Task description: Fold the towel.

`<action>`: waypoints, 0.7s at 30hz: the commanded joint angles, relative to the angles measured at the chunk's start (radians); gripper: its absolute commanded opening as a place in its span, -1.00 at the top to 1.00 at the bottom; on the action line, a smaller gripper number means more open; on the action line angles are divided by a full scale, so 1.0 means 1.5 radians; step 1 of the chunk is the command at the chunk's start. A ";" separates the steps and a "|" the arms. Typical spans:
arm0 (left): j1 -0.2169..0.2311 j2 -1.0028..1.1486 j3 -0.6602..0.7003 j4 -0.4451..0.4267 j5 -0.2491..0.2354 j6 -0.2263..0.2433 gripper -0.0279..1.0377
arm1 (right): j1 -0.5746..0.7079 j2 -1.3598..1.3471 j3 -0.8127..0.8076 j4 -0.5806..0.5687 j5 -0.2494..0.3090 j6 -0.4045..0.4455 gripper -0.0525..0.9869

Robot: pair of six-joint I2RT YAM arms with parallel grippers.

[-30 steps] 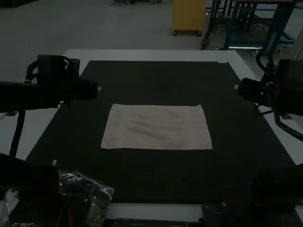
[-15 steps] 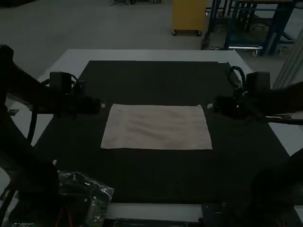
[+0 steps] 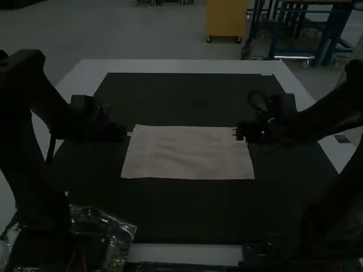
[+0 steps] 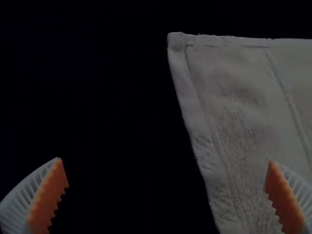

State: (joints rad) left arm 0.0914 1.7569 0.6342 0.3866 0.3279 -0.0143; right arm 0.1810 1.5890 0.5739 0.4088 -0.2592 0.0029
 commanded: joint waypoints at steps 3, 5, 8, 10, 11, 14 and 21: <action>-0.001 0.033 0.051 0.013 0.012 0.029 -0.84 | 0.002 0.044 0.026 0.037 0.014 -0.011 -0.85; -0.008 0.048 0.066 0.016 0.012 0.029 -0.84 | 0.000 0.061 0.034 0.046 0.014 -0.011 -0.85; -0.024 0.067 0.086 0.013 0.012 0.029 -0.83 | -0.002 0.090 0.049 0.060 0.014 -0.012 -0.85; -0.031 0.076 0.095 0.009 0.012 0.029 -0.83 | -0.003 0.107 0.059 0.061 0.014 -0.012 -0.85; -0.034 0.079 0.098 0.008 0.012 0.029 -0.83 | -0.003 0.116 0.064 0.062 0.014 -0.012 -0.85; -0.044 0.092 0.100 0.013 0.009 0.028 -0.83 | -0.003 0.139 0.077 0.068 0.014 -0.020 -0.85; -0.052 0.130 0.113 0.027 0.008 0.029 -0.83 | -0.004 0.191 0.104 0.091 0.014 -0.021 -0.85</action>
State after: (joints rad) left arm 0.0231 1.9388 0.7631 0.4141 0.3336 0.0147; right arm 0.1810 1.8580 0.7010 0.5274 -0.2459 -0.0185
